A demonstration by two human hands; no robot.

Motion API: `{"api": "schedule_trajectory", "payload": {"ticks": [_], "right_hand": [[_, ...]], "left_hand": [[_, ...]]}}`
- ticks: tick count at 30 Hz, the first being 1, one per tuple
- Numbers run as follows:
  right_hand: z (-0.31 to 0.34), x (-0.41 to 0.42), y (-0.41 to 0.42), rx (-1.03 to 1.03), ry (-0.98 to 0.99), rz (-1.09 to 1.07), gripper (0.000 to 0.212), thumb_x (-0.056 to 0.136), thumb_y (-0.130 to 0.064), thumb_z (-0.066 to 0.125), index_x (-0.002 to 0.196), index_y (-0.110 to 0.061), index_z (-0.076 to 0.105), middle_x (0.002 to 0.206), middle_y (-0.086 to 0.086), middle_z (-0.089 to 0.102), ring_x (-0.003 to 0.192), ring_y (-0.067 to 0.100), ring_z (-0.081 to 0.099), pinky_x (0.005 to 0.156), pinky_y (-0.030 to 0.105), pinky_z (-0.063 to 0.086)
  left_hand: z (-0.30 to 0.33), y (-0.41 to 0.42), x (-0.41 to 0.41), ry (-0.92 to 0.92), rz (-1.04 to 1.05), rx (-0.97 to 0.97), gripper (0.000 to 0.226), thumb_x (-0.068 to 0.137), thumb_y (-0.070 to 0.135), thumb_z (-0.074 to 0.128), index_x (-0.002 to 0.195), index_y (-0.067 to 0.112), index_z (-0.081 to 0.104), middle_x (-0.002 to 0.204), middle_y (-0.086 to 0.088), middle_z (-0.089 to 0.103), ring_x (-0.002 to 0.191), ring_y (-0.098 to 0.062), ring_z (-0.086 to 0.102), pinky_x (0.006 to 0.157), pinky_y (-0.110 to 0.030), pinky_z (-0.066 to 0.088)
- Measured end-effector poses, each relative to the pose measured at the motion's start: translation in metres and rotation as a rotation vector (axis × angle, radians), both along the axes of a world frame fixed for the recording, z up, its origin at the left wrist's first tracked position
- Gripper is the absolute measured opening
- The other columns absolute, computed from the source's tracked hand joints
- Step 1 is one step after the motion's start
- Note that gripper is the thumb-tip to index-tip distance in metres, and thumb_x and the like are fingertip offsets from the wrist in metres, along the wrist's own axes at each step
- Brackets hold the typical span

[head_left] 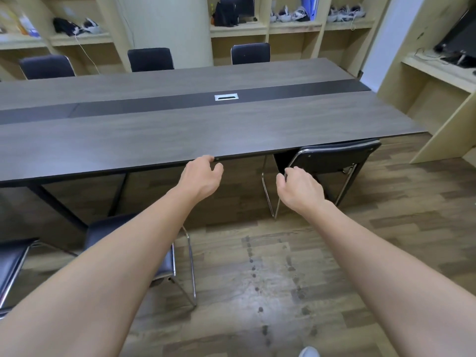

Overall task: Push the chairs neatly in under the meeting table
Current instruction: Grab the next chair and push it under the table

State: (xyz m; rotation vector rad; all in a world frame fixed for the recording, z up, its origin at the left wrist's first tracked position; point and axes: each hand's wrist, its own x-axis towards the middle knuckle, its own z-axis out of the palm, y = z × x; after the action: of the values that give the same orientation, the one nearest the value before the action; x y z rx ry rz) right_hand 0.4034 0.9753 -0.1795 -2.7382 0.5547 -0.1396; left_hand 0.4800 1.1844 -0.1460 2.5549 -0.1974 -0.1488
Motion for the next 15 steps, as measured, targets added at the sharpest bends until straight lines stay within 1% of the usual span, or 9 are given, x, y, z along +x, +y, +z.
{"api": "schedule_trajectory", "payload": {"ticks": [2,4,7,10,12,15], "right_hand": [[-0.002,0.002,0.026,0.004,-0.006,-0.006,0.030,0.099,-0.032,0.031,0.089,-0.011,0.051,0.108,0.008,0.055,0.107,0.032,0.052,0.079,0.040,0.042],[-0.005,0.005,0.052,-0.003,0.007,-0.015,0.033,0.100,-0.033,0.031,0.093,-0.010,0.054,0.109,0.008,0.055,0.107,0.032,0.053,0.080,0.040,0.042],[-0.008,0.006,0.087,-0.004,0.013,-0.010,0.031,0.100,-0.033,0.031,0.089,-0.010,0.050,0.106,0.008,0.055,0.106,0.032,0.052,0.079,0.039,0.041],[-0.009,0.007,0.117,-0.009,0.035,0.000,0.033,0.100,-0.033,0.031,0.095,-0.010,0.055,0.111,0.008,0.056,0.110,0.031,0.052,0.081,0.039,0.041],[-0.008,0.007,0.131,-0.001,0.038,0.013,0.031,0.100,-0.033,0.031,0.092,-0.011,0.052,0.114,0.009,0.057,0.110,0.032,0.053,0.081,0.039,0.041],[-0.007,0.005,0.150,-0.009,0.039,0.040,0.030,0.099,-0.032,0.030,0.088,-0.012,0.049,0.107,0.007,0.056,0.104,0.031,0.054,0.077,0.038,0.039]], "left_hand": [[0.002,0.023,0.006,-0.003,-0.007,0.008,0.051,0.100,0.039,0.043,0.145,0.016,0.047,0.134,-0.007,0.061,0.127,-0.027,0.051,0.102,-0.032,0.039],[0.002,0.049,0.009,0.011,-0.016,0.014,0.051,0.100,0.039,0.043,0.146,0.016,0.047,0.137,-0.007,0.059,0.130,-0.028,0.048,0.104,-0.033,0.038],[-0.002,0.082,0.007,0.027,-0.036,0.032,0.052,0.101,0.038,0.043,0.147,0.014,0.045,0.143,-0.007,0.054,0.135,-0.027,0.044,0.106,-0.031,0.035],[-0.004,0.113,0.001,0.034,-0.034,0.041,0.052,0.101,0.037,0.044,0.147,0.014,0.045,0.146,-0.006,0.052,0.136,-0.026,0.043,0.107,-0.031,0.034],[-0.006,0.129,-0.002,0.043,-0.022,0.033,0.052,0.101,0.038,0.044,0.147,0.014,0.045,0.146,-0.006,0.052,0.136,-0.026,0.043,0.107,-0.031,0.034],[-0.009,0.150,-0.011,0.066,0.011,0.020,0.053,0.101,0.038,0.043,0.148,0.014,0.044,0.146,-0.006,0.052,0.136,-0.026,0.045,0.107,-0.031,0.035]]}}
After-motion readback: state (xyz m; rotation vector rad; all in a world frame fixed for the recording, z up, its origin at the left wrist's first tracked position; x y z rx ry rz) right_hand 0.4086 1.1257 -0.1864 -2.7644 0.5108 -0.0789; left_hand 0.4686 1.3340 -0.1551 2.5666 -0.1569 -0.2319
